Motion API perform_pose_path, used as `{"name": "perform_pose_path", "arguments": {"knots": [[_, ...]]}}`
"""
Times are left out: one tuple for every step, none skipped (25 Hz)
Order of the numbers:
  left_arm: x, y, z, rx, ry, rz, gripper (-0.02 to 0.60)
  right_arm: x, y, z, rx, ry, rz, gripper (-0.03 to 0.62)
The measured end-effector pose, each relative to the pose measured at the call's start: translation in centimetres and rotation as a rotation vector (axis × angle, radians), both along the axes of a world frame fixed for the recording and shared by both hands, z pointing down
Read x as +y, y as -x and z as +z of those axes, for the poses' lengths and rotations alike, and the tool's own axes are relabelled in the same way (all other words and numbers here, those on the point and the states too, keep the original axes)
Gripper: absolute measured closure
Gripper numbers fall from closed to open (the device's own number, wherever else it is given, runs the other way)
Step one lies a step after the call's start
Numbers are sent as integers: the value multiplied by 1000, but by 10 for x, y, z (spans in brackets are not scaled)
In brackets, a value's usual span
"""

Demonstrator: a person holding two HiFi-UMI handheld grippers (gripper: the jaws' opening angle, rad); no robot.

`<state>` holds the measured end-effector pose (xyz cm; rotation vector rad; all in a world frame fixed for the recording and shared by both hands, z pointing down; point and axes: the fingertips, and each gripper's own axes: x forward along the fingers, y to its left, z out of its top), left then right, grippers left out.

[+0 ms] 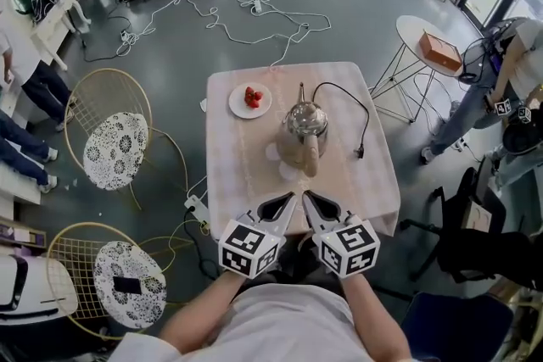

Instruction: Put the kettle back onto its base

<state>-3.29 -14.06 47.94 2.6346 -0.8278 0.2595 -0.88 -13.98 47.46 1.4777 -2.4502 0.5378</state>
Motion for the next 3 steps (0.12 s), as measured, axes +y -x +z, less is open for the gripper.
{"name": "perform_pose_path", "arguments": {"knots": [[0, -1, 1, -1, 1, 2, 575, 0, -2, 1, -1, 0, 3, 589], [1, -3, 2, -2, 2, 4, 575, 1, -3, 1, -2, 1, 5, 590], [1, -4, 3, -4, 3, 6, 575, 1, -5, 2, -3, 2, 7, 589]]}}
